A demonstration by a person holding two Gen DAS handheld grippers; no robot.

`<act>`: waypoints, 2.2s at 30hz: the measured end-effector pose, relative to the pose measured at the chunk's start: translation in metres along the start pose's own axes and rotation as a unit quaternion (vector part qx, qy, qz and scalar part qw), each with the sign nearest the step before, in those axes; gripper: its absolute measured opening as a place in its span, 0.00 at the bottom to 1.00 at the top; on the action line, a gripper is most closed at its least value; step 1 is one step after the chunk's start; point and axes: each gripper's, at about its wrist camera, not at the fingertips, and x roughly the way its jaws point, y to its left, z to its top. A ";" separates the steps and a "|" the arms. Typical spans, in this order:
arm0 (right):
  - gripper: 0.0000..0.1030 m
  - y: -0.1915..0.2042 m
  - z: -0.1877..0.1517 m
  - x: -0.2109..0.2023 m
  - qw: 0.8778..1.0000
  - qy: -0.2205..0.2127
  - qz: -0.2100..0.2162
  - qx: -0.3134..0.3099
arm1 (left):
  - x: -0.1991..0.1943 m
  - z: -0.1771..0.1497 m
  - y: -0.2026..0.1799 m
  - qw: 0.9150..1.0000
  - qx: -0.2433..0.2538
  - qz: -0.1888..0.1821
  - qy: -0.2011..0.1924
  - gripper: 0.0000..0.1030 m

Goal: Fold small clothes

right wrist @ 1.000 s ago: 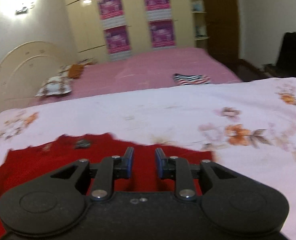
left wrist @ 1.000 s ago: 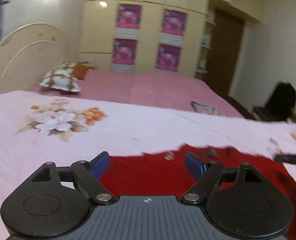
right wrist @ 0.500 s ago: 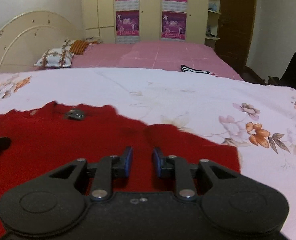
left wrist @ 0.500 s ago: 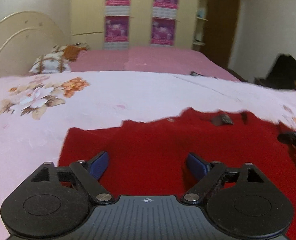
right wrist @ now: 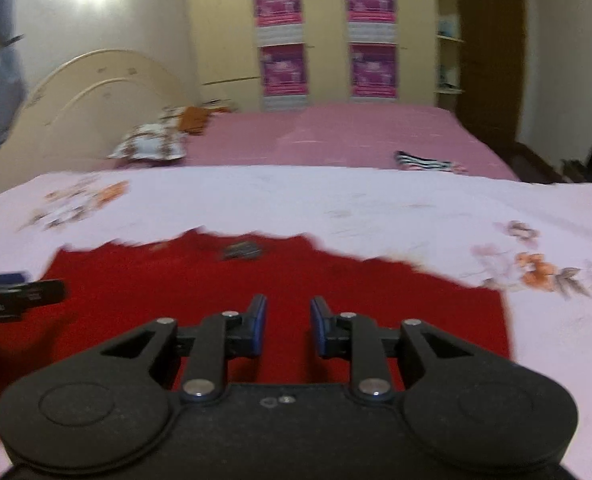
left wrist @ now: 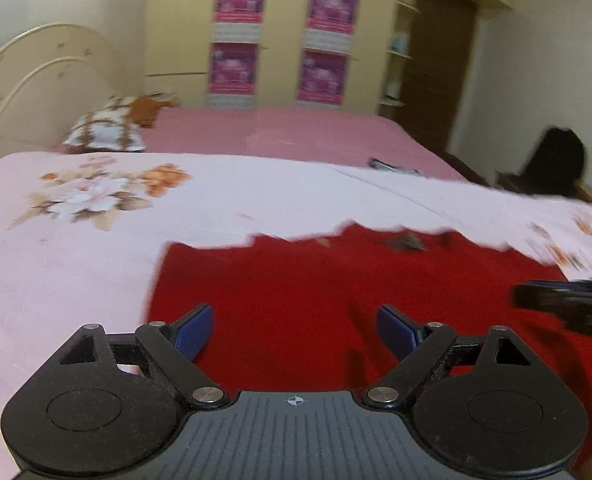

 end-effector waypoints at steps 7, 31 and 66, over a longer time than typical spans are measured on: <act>0.21 -0.001 -0.033 -0.001 0.999 0.023 -0.022 -0.025 | 0.011 -0.025 0.012 1.000 0.019 0.016 0.019 0.90; 0.24 0.024 -0.062 -0.039 0.999 0.043 -0.026 -0.021 | -0.033 -0.054 -0.003 0.996 0.021 0.069 0.056 0.90; 0.27 0.005 -0.041 -0.047 0.998 0.009 -0.046 0.032 | -0.047 -0.008 -0.012 1.000 0.023 0.008 0.010 0.99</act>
